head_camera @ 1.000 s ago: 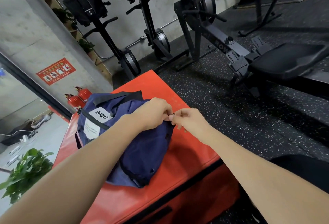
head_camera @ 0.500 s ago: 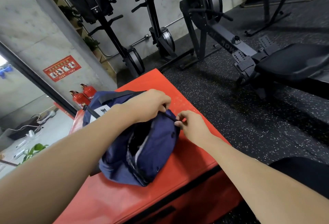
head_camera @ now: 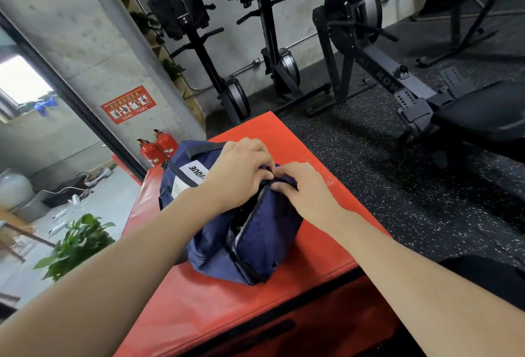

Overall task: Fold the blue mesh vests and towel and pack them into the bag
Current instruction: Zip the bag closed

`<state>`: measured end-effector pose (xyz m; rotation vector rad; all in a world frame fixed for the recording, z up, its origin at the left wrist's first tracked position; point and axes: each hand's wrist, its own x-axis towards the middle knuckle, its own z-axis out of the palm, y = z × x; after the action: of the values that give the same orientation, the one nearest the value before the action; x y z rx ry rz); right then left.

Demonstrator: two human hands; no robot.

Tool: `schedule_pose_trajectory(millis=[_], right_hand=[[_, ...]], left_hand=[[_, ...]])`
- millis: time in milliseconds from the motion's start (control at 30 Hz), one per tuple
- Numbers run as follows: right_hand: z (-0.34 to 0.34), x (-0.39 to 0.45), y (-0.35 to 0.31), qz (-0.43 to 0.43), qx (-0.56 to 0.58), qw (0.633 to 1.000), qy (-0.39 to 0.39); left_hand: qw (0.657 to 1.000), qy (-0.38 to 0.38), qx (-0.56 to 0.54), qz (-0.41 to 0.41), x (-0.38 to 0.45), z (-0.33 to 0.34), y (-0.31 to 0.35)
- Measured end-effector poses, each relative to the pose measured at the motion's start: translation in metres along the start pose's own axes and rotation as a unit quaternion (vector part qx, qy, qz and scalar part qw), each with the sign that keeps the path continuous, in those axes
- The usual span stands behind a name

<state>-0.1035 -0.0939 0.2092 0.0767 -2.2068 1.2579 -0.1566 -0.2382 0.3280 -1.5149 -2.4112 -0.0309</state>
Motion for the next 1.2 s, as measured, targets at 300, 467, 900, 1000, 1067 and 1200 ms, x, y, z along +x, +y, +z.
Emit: schedule_pose_trajectory(millis=[300, 467, 900, 1000, 1067, 1200], right_hand=[[0.002, 0.012, 0.007, 0.065, 0.004, 0.998, 0.02], [0.006, 0.005, 0.008, 0.074, -0.021, 0.997, 0.015], [0.001, -0.004, 0.006, 0.035, -0.022, 0.999, 0.022], [0.003, 0.0, 0.011, 0.051, -0.034, 0.998, 0.028], [0.003, 0.003, 0.015, 0.066, -0.049, 0.996, 0.047], [0.001, 0.004, 0.022, 0.102, -0.059, 0.991, 0.063]], left_hand=[[0.995, 0.078, 0.055, 0.018, -0.054, 0.002, 0.0], [0.986, 0.145, 0.081, 0.002, -0.083, 0.016, 0.005], [0.981, 0.173, 0.06, -0.056, -0.055, 0.023, 0.015], [0.981, 0.174, 0.08, -0.033, -0.076, 0.028, 0.02], [0.977, 0.192, 0.08, -0.048, -0.097, 0.032, 0.019], [0.964, 0.235, 0.055, -0.108, -0.143, 0.051, 0.022]])
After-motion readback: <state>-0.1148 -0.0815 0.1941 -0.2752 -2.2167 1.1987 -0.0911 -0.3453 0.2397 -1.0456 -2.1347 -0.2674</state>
